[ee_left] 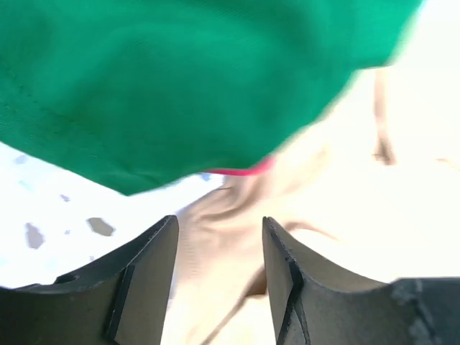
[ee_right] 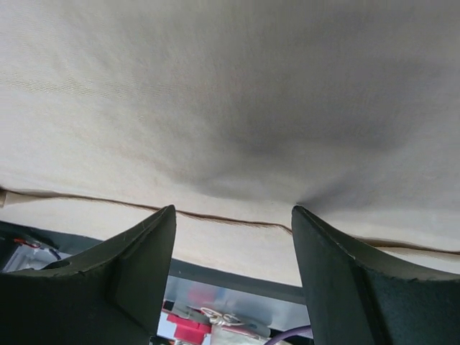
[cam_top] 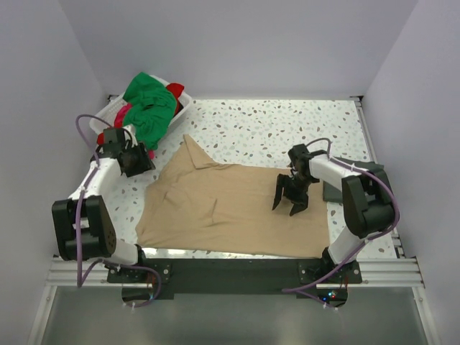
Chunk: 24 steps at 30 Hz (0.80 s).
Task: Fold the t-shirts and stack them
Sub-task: Fold the tshirt
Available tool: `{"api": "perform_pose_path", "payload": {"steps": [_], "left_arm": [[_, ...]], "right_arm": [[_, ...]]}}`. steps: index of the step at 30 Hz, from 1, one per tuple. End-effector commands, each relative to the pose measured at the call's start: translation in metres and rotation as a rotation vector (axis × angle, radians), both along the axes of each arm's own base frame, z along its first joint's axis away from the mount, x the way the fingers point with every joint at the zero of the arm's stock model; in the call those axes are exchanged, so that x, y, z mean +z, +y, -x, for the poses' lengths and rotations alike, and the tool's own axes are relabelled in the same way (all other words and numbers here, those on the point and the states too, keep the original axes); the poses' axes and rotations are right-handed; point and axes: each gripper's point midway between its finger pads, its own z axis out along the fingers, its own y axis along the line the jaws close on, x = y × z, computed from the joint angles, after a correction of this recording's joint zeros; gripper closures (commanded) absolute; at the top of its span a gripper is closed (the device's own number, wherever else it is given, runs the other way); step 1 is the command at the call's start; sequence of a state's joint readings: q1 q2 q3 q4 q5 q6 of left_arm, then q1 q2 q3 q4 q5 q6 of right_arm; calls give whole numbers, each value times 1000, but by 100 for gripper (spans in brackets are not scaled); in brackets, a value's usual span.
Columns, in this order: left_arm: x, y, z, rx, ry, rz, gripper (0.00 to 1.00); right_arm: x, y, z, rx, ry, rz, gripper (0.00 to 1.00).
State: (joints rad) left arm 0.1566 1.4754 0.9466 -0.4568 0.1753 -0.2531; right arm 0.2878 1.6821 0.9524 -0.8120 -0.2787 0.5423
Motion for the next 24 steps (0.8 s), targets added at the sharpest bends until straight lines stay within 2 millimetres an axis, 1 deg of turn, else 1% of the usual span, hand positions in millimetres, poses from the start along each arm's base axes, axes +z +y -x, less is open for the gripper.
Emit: {"api": "perform_pose_path", "payload": {"steps": [1, 2, 3, 4, 5, 6, 7, 8, 9, 10, 11, 12, 13, 14, 16, 17, 18, 19, 20, 21, 22, 23, 24], "left_arm": [[54, -25, -27, -24, -180, 113, 44], [58, -31, -30, -32, -198, 124, 44], [65, -44, -38, -64, -236, 132, 44], [68, -52, -45, -71, -247, 142, 44], [69, -59, -50, -83, -254, 145, 44], [70, -73, -62, -112, -264, 147, 44], [71, -84, -69, -129, -264, 154, 44], [70, -91, -75, -141, -262, 156, 45], [69, -102, -88, -162, -275, 158, 45], [68, -104, -96, -154, -282, 149, 46], [69, -110, -106, -164, -303, 148, 47], [64, -112, -118, -163, -307, 143, 48], [62, -113, -125, -162, -314, 132, 48], [62, -118, -133, -171, -333, 129, 49], [55, -122, -152, -182, -342, 97, 50], [53, -130, -157, -198, -350, 81, 50], [47, -133, -167, -214, -355, 51, 50], [43, -132, -173, -201, -357, 17, 50], [40, -137, -177, -208, -356, -1, 49], [34, -137, -183, -209, -353, -26, 49], [31, -132, -188, -184, -355, -62, 48], [29, -133, -192, -185, -364, -73, 48], [23, -134, -196, -189, -360, -75, 48]], "right_arm": [[23, -4, -26, 40, -111, 31, 31], [27, -5, -28, 42, -120, 37, 31], [32, -6, -30, 44, -135, 41, 31], [38, -6, -38, 47, -162, 49, 31], [42, -6, -41, 46, -170, 52, 31], [45, -6, -44, 44, -182, 54, 31], [50, -5, -51, 37, -205, 56, 31], [53, -5, -54, 33, -217, 56, 31], [57, -4, -56, 23, -232, 57, 31], [60, -4, -61, 17, -248, 54, 31], [63, -3, -64, 8, -266, 51, 31], [64, -2, -67, 0, -278, 48, 31], [68, -1, -70, -10, -296, 40, 31], [71, -1, -73, -16, -312, 38, 31], [75, 0, -77, -21, -335, 40, 31], [76, -2, -79, -22, -343, 50, 31], [79, -3, -82, -23, -353, 52, 31], [80, -2, -83, -19, -358, 55, 31], [81, -2, -84, -19, -357, 56, 31], [82, -2, -85, -18, -360, 56, 31], [84, -1, -89, -21, -371, 52, 31], [84, 0, -90, -20, -370, 51, 31], [85, 0, -91, -22, -370, 49, 31]]}}
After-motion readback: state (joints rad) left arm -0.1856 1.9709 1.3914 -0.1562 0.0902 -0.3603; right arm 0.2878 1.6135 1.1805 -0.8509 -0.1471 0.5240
